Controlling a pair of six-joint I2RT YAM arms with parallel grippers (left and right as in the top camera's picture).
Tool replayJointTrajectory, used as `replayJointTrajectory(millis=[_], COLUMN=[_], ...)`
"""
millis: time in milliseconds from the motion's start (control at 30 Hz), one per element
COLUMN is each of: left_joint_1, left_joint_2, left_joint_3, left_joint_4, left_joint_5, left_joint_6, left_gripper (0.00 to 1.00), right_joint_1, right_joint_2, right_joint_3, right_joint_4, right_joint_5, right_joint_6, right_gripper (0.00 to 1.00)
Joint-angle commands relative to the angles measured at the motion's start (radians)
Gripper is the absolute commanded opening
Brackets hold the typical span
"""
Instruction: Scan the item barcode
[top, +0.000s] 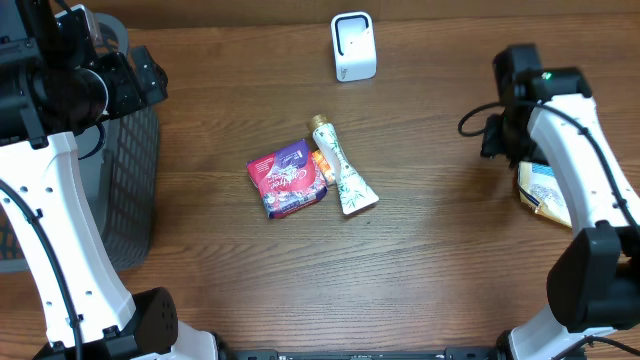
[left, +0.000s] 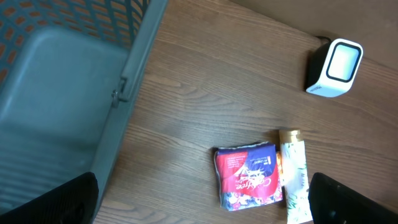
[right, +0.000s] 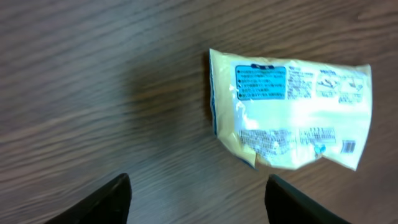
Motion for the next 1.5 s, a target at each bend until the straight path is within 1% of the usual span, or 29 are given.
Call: replayJointTrajectory(millis=[0, 233, 367, 633, 1000, 1033, 1100, 1133, 1167, 1267, 1400, 1467], left_joint_1=[-0.002, -0.002, -0.002, -0.002, -0.002, -0.002, -0.002, -0.002, -0.002, -0.002, -0.002, -0.002], left_joint_2=[-0.004, -0.004, -0.004, -0.004, -0.004, -0.004, -0.004, -0.004, -0.004, -0.004, -0.004, -0.004], left_joint_3=[0.013, 0.013, 0.013, 0.013, 0.013, 0.013, 0.013, 0.013, 0.013, 0.013, 0.013, 0.013], left_joint_4=[0.003, 0.003, 0.003, 0.003, 0.003, 0.003, 0.003, 0.003, 0.003, 0.003, 0.003, 0.003], left_joint_5=[-0.007, -0.007, -0.007, -0.007, -0.007, -0.007, -0.007, -0.007, -0.007, -0.007, -0.007, -0.007], left_joint_6=[0.004, 0.004, 0.004, 0.004, 0.004, 0.004, 0.004, 0.004, 0.004, 0.004, 0.004, 0.004], left_gripper=[1.0, 1.0, 1.0, 1.0, 1.0, 1.0, 1.0, 1.0, 1.0, 1.0, 1.0, 1.0], right_joint_1=[-0.006, -0.048, -0.074, -0.134, -0.15, -0.15, -0.15, -0.15, -0.15, -0.15, -0.15, -0.15], right_joint_2=[-0.008, -0.008, -0.008, -0.008, -0.002, -0.002, -0.002, -0.002, -0.003, -0.003, -0.003, -0.003], right_joint_3=[-0.12, -0.28, -0.35, -0.437, -0.56, -0.573, -0.591, -0.592, -0.592, -0.584, -0.52, -0.414], right_joint_4=[0.098, 0.325, 0.43, 0.548, 0.676, 0.687, 0.697, 0.695, 0.69, 0.671, 0.601, 0.501], right_joint_5=[0.095, 0.147, 0.147, 0.158, 0.158, 0.158, 0.152, 0.145, 0.13, 0.079, 0.004, -0.074], right_joint_6=[0.01, 0.018, -0.031, -0.034, -0.034, -0.032, -0.023, -0.023, -0.023, -0.023, -0.023, -0.023], right_gripper=[0.7, 0.69, 0.69, 0.68, 0.62, 0.59, 0.45, 0.39, 0.27, 0.05, 0.04, 0.04])
